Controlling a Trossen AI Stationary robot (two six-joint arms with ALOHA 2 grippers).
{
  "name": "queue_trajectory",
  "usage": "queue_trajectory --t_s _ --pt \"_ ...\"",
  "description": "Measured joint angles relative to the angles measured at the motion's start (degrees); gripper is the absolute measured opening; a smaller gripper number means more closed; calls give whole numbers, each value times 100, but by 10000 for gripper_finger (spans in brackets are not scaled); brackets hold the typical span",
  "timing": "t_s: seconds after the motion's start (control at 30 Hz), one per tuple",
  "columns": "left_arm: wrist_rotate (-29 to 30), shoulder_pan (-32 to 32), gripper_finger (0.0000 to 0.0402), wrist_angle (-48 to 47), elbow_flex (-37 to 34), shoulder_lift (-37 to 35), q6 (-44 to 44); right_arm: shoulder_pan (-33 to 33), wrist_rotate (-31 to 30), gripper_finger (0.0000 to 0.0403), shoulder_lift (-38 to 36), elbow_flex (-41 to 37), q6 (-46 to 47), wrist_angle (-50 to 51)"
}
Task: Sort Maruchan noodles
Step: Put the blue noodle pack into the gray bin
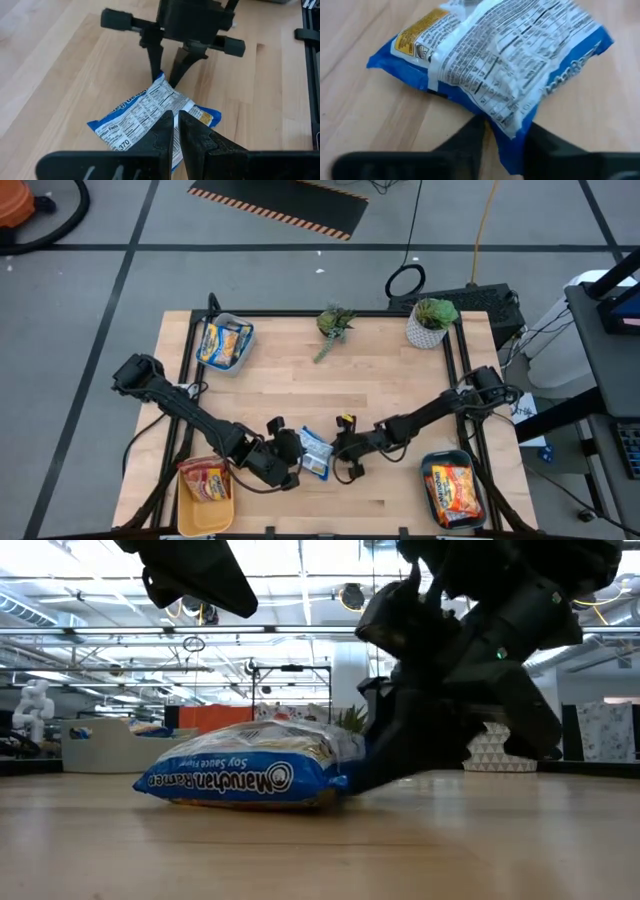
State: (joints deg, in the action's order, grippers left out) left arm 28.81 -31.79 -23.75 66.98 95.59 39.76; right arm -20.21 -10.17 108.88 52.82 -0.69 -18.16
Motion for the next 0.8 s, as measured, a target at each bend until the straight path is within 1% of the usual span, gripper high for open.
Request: queue_trajectory --t_s 0.1,0.17,0.23,0.37,0.5,0.6,0.7,0.8 --pt "3 0 31 0 0 0 14 0 -31 26 -213 0 -88 7" --pt "15 0 31 5 0 0 20 -18 -49 7 -389 0 -174 31" --pt "23 0 31 37 0 0 20 -84 -263 11 -592 0 -201 137" --pt "135 0 31 249 0 0 -135 -297 -937 7 -1045 0 -537 556" --pt "161 -11 31 830 0 0 -581 -566 -1665 3 -1447 0 -851 975" --pt "167 -41 36 1399 0 0 -1010 -744 -2056 1 -1701 0 -1001 1134" --pt "256 -94 66 1885 0 0 -1483 -903 -2242 1 -1896 0 -1165 1173" --pt "394 -130 119 2135 0 0 -1800 -1065 -2410 1 -2043 0 -1357 1162"
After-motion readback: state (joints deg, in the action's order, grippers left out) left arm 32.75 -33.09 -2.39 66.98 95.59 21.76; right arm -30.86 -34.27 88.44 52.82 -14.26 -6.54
